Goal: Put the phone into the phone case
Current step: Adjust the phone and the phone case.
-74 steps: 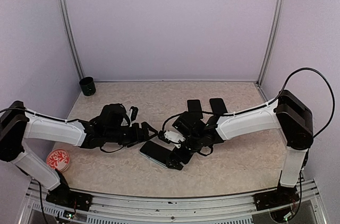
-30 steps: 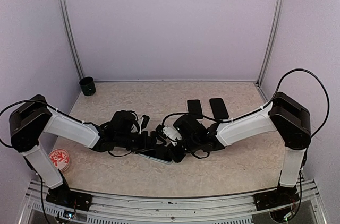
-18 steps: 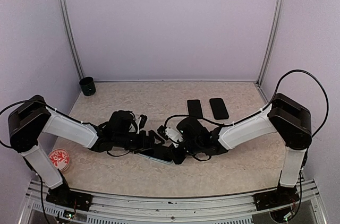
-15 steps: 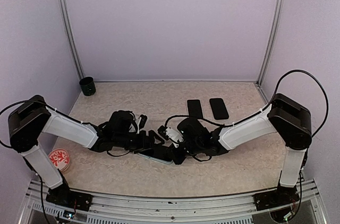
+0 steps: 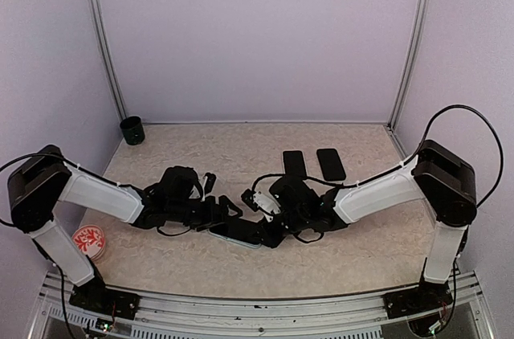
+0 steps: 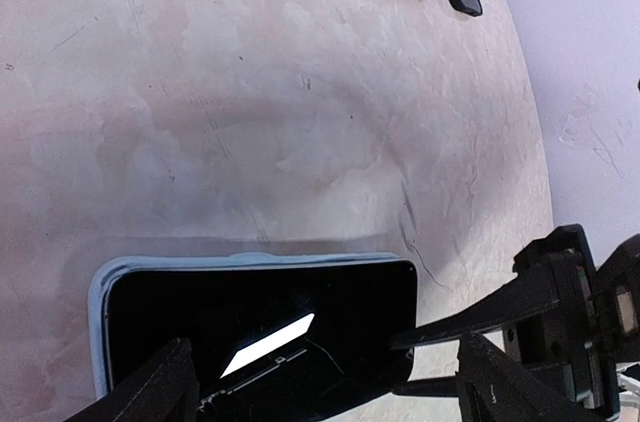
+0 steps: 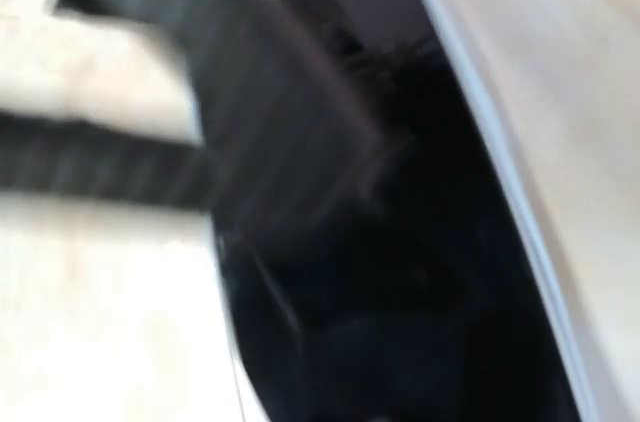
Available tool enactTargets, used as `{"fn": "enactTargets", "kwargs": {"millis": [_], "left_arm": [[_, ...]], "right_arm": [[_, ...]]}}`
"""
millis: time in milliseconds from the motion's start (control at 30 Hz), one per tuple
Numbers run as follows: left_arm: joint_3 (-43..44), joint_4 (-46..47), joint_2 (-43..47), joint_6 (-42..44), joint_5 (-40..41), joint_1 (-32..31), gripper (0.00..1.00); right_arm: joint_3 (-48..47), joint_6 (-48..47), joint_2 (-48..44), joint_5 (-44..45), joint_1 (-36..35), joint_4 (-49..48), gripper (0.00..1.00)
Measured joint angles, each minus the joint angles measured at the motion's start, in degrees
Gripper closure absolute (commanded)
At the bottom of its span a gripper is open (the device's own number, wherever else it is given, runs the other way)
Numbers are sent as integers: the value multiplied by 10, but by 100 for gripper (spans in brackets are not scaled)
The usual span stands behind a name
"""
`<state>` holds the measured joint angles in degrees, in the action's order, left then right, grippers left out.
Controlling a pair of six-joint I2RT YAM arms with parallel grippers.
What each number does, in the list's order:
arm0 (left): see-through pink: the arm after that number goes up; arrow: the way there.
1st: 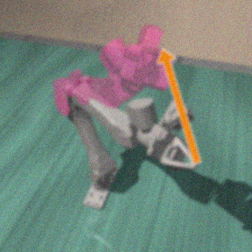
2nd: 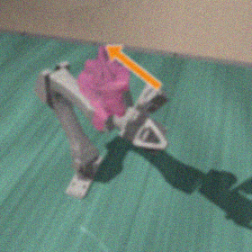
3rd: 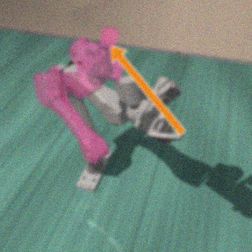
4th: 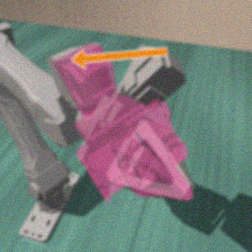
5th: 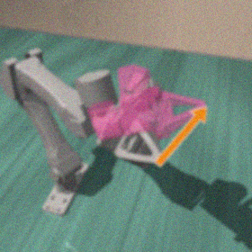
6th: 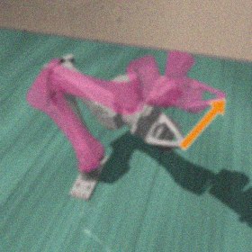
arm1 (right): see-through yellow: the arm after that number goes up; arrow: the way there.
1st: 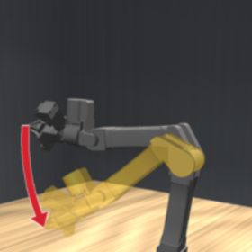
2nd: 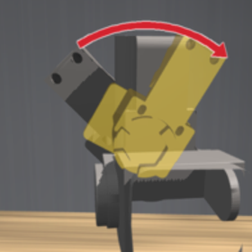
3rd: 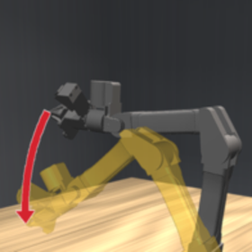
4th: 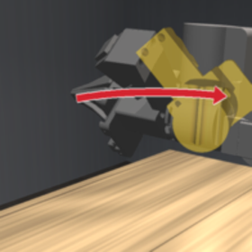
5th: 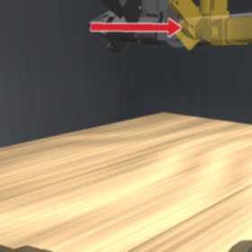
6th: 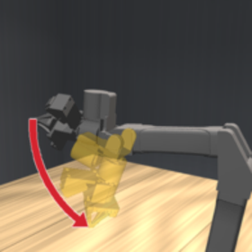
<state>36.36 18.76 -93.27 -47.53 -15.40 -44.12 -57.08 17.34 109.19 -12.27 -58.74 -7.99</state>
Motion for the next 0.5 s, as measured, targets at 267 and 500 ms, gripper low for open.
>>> {"fn": "enactTargets", "kwargs": {"millis": [267,500], "left_arm": [[0,-10,10,2,1,10,11],[28,-66,63,20,20,33,10]], "right_arm": [[-5,56,-107,31,1,168,53],[-21,110,-125,21,10,192,59]]}}
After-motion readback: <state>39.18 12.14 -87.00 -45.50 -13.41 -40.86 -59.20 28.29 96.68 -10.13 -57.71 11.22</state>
